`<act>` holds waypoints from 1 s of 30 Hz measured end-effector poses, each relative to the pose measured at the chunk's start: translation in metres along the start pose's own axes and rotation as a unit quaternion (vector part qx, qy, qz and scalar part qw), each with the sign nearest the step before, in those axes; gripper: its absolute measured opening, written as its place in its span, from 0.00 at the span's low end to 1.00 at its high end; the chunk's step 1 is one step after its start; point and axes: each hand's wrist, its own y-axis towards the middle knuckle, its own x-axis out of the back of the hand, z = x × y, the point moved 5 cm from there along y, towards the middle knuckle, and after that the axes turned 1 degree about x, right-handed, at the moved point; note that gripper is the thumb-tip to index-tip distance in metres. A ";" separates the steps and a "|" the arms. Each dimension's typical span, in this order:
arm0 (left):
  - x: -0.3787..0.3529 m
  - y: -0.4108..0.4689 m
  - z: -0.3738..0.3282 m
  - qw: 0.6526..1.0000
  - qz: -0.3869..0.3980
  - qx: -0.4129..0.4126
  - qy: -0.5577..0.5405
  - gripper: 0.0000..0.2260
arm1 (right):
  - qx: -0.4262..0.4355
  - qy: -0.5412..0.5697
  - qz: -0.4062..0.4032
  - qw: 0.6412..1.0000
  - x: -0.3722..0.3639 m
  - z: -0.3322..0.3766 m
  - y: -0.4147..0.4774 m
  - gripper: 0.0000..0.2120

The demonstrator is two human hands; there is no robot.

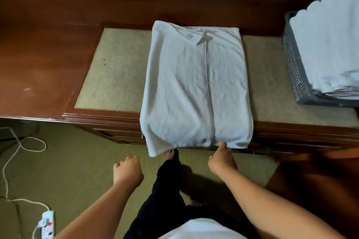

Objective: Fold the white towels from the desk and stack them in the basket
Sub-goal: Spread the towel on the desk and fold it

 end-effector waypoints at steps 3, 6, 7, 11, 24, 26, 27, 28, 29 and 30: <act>0.021 0.014 -0.006 0.999 -0.043 -0.016 -0.015 0.14 | 0.114 -0.056 -0.072 0.989 0.016 0.026 -0.006 0.19; 0.050 0.034 -0.018 0.990 -0.111 -0.067 -0.055 0.15 | 0.249 -0.095 -0.106 0.958 0.033 0.064 -0.002 0.22; 0.065 0.045 -0.026 0.985 -0.136 -0.089 -0.066 0.15 | 0.279 -0.108 -0.105 0.948 0.040 0.080 0.007 0.23; 0.112 0.079 -0.055 0.961 -0.187 -0.199 -0.051 0.19 | 0.335 -0.144 -0.069 0.928 0.057 0.132 0.041 0.27; 0.162 0.211 -0.108 0.953 -0.071 -0.287 0.065 0.28 | 0.330 -0.181 -0.016 0.926 0.078 0.221 0.162 0.38; 0.180 0.237 -0.124 0.953 -0.069 -0.293 0.044 0.29 | 0.335 -0.159 -0.036 0.928 0.087 0.234 0.187 0.39; 0.189 0.252 -0.132 0.952 -0.070 -0.297 0.040 0.29 | 0.332 -0.154 -0.049 0.929 0.092 0.241 0.201 0.41; 0.197 0.261 -0.138 0.952 -0.066 -0.295 0.043 0.30 | 0.331 -0.152 -0.061 0.929 0.096 0.246 0.211 0.41; 0.205 0.270 -0.144 0.953 -0.068 -0.292 0.048 0.31 | 0.334 -0.157 -0.075 0.927 0.101 0.250 0.220 0.42; 0.213 0.284 -0.149 0.956 -0.067 -0.282 0.051 0.32 | 0.332 -0.161 -0.081 0.926 0.105 0.256 0.233 0.43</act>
